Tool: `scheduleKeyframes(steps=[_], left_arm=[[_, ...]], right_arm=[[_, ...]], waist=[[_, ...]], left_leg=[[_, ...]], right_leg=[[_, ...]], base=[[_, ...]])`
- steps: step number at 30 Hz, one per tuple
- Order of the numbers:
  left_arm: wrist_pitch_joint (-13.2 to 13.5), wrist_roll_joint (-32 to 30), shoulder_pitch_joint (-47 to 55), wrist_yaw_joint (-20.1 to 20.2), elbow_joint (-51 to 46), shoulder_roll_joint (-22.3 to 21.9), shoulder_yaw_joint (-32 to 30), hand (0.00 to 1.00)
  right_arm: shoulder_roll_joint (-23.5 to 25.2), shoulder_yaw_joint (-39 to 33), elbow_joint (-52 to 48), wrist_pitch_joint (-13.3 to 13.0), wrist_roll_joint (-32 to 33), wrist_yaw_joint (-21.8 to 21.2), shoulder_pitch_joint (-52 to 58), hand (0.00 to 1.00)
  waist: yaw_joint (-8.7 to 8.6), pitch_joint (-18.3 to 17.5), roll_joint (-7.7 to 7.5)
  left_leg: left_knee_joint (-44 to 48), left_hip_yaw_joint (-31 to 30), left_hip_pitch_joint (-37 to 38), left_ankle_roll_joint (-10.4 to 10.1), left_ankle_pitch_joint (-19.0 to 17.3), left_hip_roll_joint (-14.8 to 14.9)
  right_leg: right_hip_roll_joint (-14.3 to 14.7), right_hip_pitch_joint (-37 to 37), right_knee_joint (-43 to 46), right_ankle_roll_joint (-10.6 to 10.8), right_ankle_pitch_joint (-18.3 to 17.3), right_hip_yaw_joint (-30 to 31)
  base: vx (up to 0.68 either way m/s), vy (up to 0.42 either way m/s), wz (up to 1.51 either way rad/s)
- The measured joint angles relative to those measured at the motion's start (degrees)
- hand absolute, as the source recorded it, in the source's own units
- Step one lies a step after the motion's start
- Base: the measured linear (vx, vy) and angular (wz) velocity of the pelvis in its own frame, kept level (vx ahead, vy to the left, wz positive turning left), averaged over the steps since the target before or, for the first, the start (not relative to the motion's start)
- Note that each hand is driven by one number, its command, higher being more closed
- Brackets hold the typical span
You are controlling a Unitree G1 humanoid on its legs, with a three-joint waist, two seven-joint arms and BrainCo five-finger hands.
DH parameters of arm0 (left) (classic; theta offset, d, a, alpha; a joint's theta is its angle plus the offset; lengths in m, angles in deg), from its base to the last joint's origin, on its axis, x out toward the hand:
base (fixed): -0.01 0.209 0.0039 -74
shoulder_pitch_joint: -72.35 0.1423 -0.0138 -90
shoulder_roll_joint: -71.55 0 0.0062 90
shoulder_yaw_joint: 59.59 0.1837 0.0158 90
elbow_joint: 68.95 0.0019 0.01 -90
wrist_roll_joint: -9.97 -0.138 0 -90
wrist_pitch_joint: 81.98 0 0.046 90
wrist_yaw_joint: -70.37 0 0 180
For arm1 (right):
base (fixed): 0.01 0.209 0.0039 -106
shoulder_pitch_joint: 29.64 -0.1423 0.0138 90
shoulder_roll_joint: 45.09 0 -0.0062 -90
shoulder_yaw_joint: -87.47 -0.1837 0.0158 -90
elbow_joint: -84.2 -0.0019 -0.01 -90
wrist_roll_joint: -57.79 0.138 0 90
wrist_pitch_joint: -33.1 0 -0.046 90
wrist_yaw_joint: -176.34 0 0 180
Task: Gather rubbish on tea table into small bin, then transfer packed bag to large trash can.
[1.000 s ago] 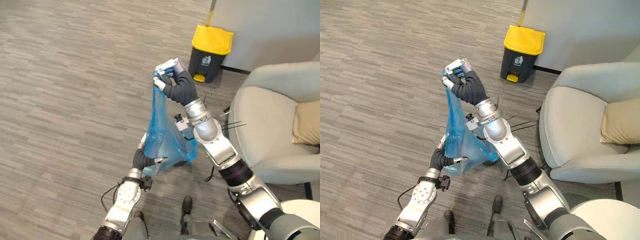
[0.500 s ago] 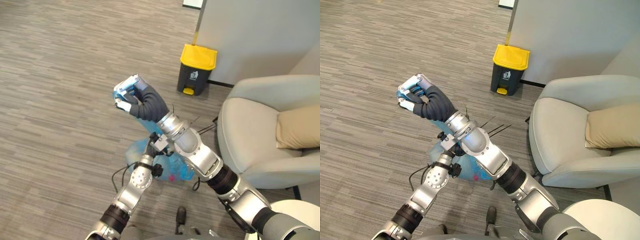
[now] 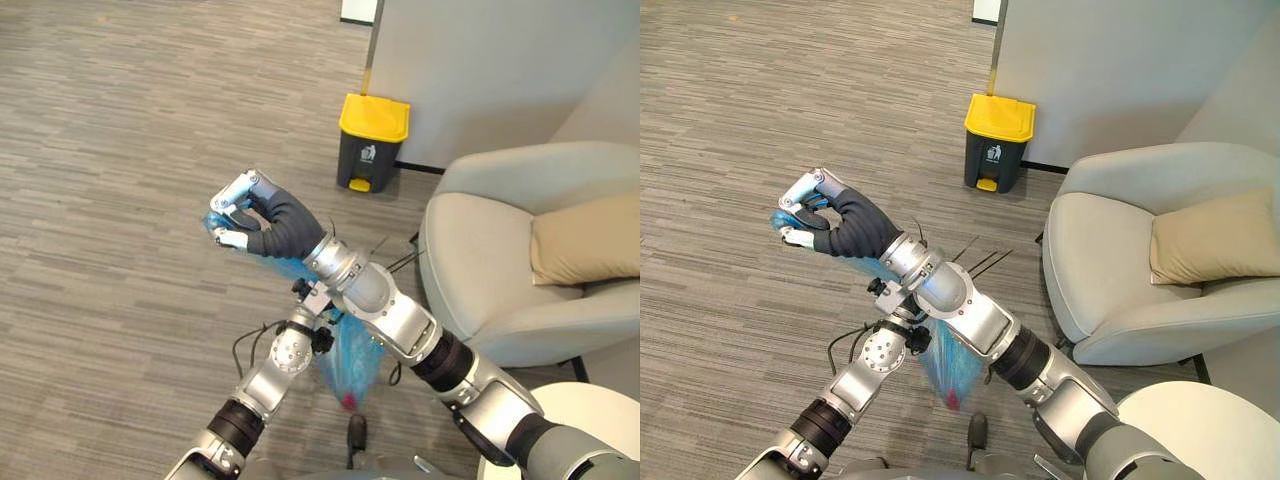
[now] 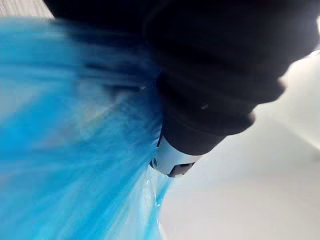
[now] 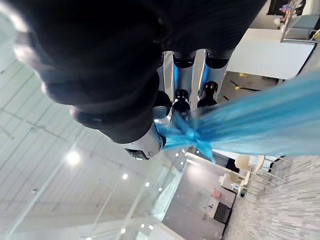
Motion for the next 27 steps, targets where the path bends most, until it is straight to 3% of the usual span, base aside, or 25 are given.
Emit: scheduleKeyframes(steps=[5,9,12,16,19,22,27], left_arm=[[-0.1,1.7,6.7,0.0,-1.5,0.0,-8.6,1.00],[-0.2,2.8,11.4,0.1,-1.5,0.0,-13.7,1.00],[-0.1,4.7,15.3,1.3,-1.3,0.4,-17.2,1.00],[0.0,5.6,17.9,3.7,5.1,1.6,-20.5,1.00],[0.0,5.4,19.7,6.3,10.1,1.7,-22.5,1.00],[0.0,5.0,21.3,8.1,14.9,2.1,-24.2,1.00],[-0.1,4.9,23.1,10.0,18.7,2.4,-24.8,1.00]], right_arm=[[-6.1,-8.7,-3.6,-0.5,-8.9,-0.1,16.4,0.00],[-9.6,-17.7,-3.7,-0.9,-10.4,0.0,28.4,0.00],[-10.5,-24.3,-1.9,-1.2,-11.9,0.0,37.7,0.00],[-7.6,-32.0,12.7,-1.0,-12.6,-0.1,44.5,0.00],[-6.3,-36.8,24.5,0.2,-14.8,0.0,47.1,0.00],[-6.3,-38.6,32.6,1.2,-15.2,0.0,48.0,0.00],[-6.2,-38.7,37.8,1.3,-19.9,0.2,48.2,0.00]], waist=[[0.22,-0.3,0.16],[0.11,-1.1,0.87],[-0.97,-1.7,1.77],[-2.73,-2.2,2.77],[-2.86,-2.1,3.59],[-2.89,-2.0,4.48],[-2.93,-1.1,5.23]], left_leg=[[-0.9,0.9,0.9,0.0,-0.1,-0.2],[-1.2,1.4,1.3,-0.1,-0.4,-0.2],[-1.3,1.6,1.6,0.0,-0.5,-0.3],[-1.8,1.7,1.9,-0.1,-0.5,-0.4],[-1.9,2.0,2.2,-0.1,-0.5,-0.5],[-2.7,2.0,2.7,-0.1,-0.5,-0.5],[-3.7,-0.8,1.6,-0.8,-0.4,-1.2]], right_leg=[[0.0,0.0,0.0,0.4,-0.2,0.8],[0.0,0.0,0.1,0.9,-0.6,1.2],[0.0,0.1,0.0,0.9,-0.6,1.5],[-0.1,0.4,-0.2,1.1,-0.4,1.5],[-0.2,0.5,-0.3,1.1,-0.4,1.5],[-0.4,0.6,-0.5,1.2,-0.5,1.3],[-1.3,0.5,-0.5,1.3,-1.3,-0.5]], base=[[0.01,0.018,-0.09],[0.01,0.009,-0.06],[0.01,0.009,-0.03],[-0.02,0.001,-0.01],[-0.04,-0.004,-0.05],[-0.04,-0.009,-0.01],[-0.05,0.002,0.17]])
